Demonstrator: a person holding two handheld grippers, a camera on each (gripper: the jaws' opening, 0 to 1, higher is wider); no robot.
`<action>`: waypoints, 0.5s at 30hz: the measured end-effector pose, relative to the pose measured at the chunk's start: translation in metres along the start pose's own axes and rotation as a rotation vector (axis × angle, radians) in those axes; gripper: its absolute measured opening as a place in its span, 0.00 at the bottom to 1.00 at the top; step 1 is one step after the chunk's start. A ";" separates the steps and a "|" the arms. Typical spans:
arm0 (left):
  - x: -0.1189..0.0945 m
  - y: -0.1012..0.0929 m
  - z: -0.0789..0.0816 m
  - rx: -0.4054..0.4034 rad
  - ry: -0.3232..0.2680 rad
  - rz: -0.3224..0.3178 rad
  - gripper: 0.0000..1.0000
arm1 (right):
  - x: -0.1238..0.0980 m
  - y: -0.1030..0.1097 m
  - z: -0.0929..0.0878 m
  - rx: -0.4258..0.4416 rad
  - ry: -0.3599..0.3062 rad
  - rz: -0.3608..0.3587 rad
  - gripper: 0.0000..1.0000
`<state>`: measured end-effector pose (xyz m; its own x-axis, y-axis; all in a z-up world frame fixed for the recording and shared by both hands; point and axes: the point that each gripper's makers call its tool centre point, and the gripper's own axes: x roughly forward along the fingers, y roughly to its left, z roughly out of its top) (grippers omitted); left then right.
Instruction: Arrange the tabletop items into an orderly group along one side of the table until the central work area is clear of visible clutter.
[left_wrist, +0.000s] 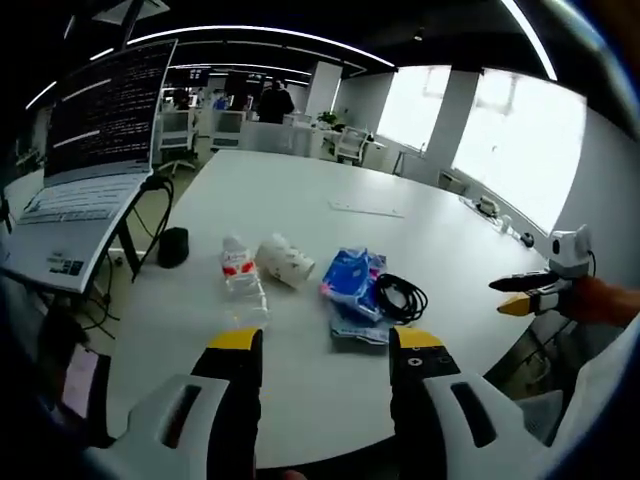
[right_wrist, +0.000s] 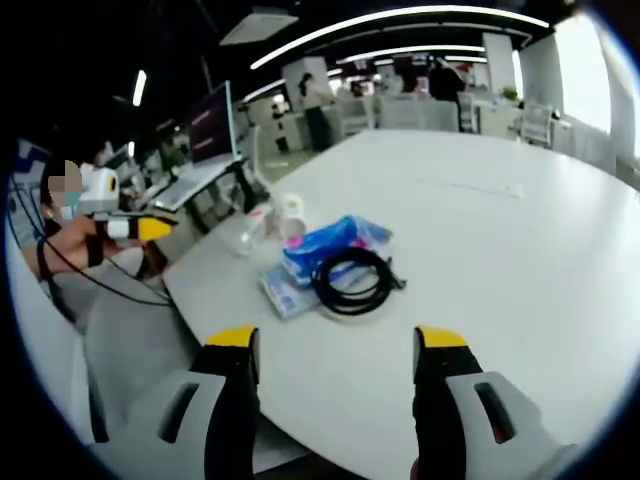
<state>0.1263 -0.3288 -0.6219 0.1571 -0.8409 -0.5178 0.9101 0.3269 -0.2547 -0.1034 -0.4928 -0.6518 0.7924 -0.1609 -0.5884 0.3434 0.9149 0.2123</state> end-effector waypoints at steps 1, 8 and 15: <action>0.000 0.000 -0.001 -0.002 0.000 0.000 0.50 | 0.000 0.000 0.000 -0.001 0.001 0.000 0.61; 0.000 -0.002 -0.005 -0.010 0.009 -0.003 0.50 | -0.001 0.002 -0.004 0.005 0.005 0.001 0.61; -0.001 0.005 -0.009 -0.034 0.019 0.012 0.48 | -0.001 0.005 -0.008 0.010 0.015 0.003 0.60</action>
<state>0.1270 -0.3221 -0.6299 0.1601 -0.8285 -0.5365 0.8944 0.3518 -0.2763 -0.1065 -0.4853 -0.6569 0.7859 -0.1529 -0.5991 0.3463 0.9116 0.2216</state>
